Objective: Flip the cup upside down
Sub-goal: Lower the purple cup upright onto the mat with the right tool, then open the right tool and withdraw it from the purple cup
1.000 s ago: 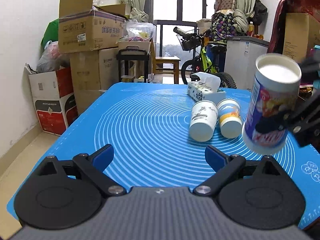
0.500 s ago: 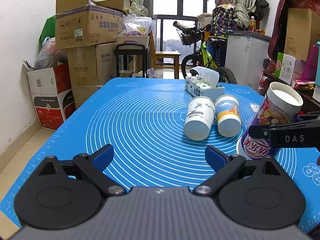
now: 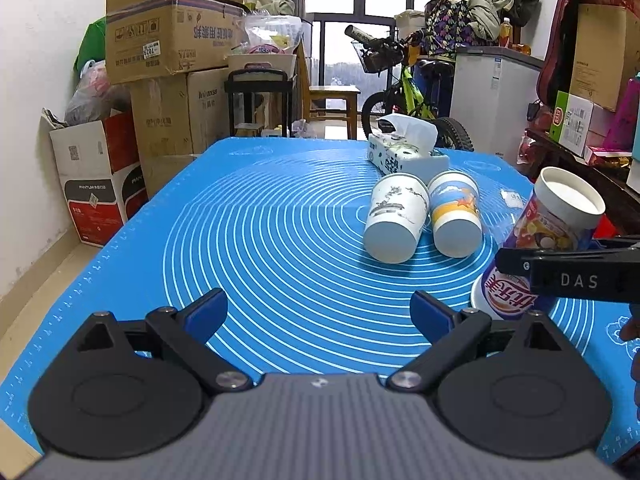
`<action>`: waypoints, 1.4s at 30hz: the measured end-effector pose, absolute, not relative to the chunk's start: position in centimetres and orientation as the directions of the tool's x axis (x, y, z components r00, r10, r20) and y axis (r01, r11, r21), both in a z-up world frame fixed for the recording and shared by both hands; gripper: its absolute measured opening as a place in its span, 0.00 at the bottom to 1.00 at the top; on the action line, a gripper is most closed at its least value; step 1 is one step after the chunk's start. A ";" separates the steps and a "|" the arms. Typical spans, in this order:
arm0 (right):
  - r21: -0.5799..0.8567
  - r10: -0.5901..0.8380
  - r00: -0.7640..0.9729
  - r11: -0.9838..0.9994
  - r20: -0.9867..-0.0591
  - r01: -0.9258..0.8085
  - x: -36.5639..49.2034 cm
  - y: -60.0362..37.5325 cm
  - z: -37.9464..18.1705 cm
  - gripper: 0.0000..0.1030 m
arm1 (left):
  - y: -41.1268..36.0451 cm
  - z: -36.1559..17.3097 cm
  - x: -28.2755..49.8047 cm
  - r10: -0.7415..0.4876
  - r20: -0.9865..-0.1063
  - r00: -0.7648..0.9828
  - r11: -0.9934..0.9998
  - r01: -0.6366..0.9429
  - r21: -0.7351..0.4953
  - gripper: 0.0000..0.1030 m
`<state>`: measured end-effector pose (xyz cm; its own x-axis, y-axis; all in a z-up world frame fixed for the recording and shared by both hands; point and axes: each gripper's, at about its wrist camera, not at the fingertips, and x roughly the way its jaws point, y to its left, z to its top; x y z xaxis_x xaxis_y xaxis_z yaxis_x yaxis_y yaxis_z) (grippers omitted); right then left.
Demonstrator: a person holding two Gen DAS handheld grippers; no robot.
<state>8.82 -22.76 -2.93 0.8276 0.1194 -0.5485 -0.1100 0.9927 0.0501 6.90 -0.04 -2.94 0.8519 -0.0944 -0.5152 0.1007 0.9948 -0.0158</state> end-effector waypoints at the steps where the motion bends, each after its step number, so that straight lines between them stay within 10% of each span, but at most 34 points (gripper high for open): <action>1: 0.049 0.117 0.827 0.993 -0.550 -0.108 8.7 -22.8 -2.8 0.75 | -0.2 -2.9 6.8 -0.098 -0.519 0.849 0.994 0.103 -0.018 0.94; 8: 0.066 0.102 0.838 0.995 -0.537 -0.078 7.1 -23.1 -1.6 0.95 | -0.8 -2.4 5.9 -0.153 -0.546 0.823 0.986 0.167 -0.025 0.94; 42: 0.073 0.077 0.830 0.996 -0.553 -0.044 -9.2 -25.6 1.5 0.96 | -4.1 0.3 -3.3 -0.186 -0.538 0.822 0.976 0.220 -0.001 0.94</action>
